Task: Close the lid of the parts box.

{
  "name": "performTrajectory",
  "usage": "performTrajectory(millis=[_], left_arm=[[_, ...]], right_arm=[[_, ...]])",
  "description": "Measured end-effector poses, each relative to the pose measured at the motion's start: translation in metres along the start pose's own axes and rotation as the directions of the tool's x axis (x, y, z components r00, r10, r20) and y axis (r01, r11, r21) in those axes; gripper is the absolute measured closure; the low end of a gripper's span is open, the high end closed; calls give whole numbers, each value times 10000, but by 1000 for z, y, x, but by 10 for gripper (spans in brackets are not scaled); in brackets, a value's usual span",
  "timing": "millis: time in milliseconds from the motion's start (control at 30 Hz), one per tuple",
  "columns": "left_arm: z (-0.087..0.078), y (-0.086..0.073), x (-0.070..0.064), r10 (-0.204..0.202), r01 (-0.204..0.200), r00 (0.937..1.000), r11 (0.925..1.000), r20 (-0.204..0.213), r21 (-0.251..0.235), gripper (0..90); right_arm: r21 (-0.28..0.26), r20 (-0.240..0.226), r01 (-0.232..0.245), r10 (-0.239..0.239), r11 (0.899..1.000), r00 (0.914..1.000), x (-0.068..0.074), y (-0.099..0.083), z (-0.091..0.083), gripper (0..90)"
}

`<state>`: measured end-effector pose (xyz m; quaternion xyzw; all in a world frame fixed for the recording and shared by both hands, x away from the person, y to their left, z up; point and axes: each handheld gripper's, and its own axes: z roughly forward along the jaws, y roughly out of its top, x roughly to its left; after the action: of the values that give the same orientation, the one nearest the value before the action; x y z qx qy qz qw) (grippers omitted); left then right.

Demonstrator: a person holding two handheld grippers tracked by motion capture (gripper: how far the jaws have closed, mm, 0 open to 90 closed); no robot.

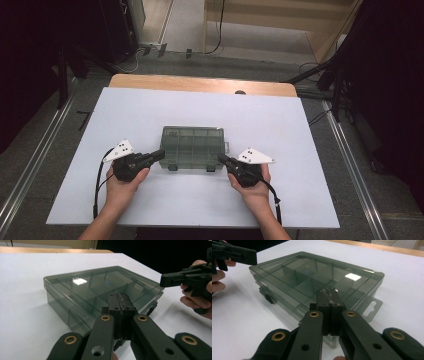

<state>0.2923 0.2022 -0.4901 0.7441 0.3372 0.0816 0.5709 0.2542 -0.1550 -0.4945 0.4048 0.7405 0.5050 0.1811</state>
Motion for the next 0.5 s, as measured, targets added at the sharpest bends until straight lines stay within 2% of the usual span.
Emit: performTrajectory(millis=[300,500], left_arm=[[3,-7,-5,90,-89,10000,9996,-22,269,898],[2,-12,-10,420,-399,9981,9982,-462,450,898]], right_arm=[[57,76,41,-41,10000,10000,5,-8,2,900],[69,147,141,-142,9999,9998,6,-12,3,900]])
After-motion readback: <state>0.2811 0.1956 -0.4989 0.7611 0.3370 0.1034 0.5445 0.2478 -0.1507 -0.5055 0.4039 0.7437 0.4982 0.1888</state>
